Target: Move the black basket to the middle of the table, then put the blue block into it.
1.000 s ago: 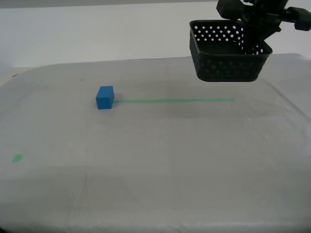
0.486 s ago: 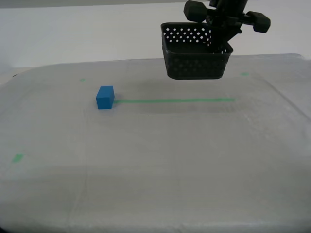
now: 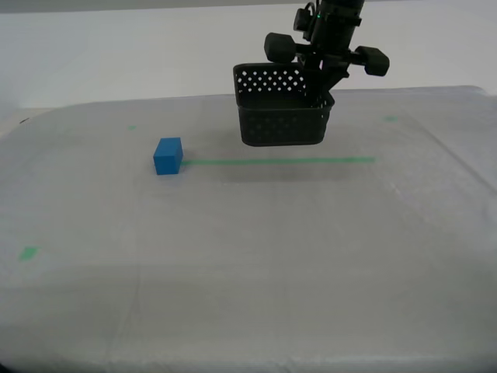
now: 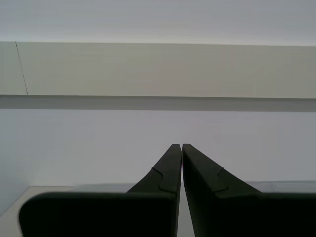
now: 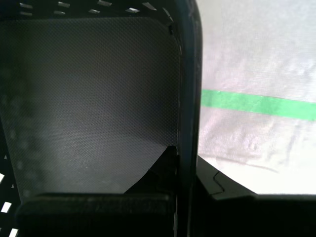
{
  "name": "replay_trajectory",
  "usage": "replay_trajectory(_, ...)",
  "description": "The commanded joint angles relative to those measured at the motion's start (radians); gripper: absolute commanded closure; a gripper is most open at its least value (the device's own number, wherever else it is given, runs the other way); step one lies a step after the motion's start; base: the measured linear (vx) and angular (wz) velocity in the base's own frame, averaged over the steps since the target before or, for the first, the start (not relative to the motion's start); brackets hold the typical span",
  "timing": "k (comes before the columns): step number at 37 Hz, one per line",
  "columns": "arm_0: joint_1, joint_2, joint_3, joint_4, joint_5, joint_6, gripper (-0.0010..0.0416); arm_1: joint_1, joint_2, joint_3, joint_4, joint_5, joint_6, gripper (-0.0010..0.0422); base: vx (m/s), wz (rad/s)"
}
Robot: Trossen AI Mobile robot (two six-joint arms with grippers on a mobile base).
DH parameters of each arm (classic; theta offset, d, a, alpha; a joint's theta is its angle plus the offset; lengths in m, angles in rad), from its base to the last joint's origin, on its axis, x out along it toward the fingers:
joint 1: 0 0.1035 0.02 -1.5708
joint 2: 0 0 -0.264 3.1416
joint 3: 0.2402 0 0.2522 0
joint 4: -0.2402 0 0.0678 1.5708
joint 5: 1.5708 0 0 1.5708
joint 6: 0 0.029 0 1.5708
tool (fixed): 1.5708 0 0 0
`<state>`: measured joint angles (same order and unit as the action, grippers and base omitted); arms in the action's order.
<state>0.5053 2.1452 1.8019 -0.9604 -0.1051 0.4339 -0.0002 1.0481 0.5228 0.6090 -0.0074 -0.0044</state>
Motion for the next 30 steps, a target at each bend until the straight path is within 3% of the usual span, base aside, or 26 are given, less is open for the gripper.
replay_trajectory(1,0.001,0.026,0.001,0.014,-0.006,0.013,0.0406,0.0,0.0,0.0,0.006,0.0,0.002,0.0412,0.0,0.0)
replay_trajectory(13,0.001,0.074,-0.016,0.119,-0.006,0.068,0.0406,0.0,0.0,0.0,0.005,0.0,0.002,0.0412,0.0,0.0)
replay_trajectory(30,-0.014,0.151,-0.01,0.163,0.007,0.074,0.0406,0.0,0.0,0.0,0.002,0.0,0.002,0.0412,0.0,0.0)
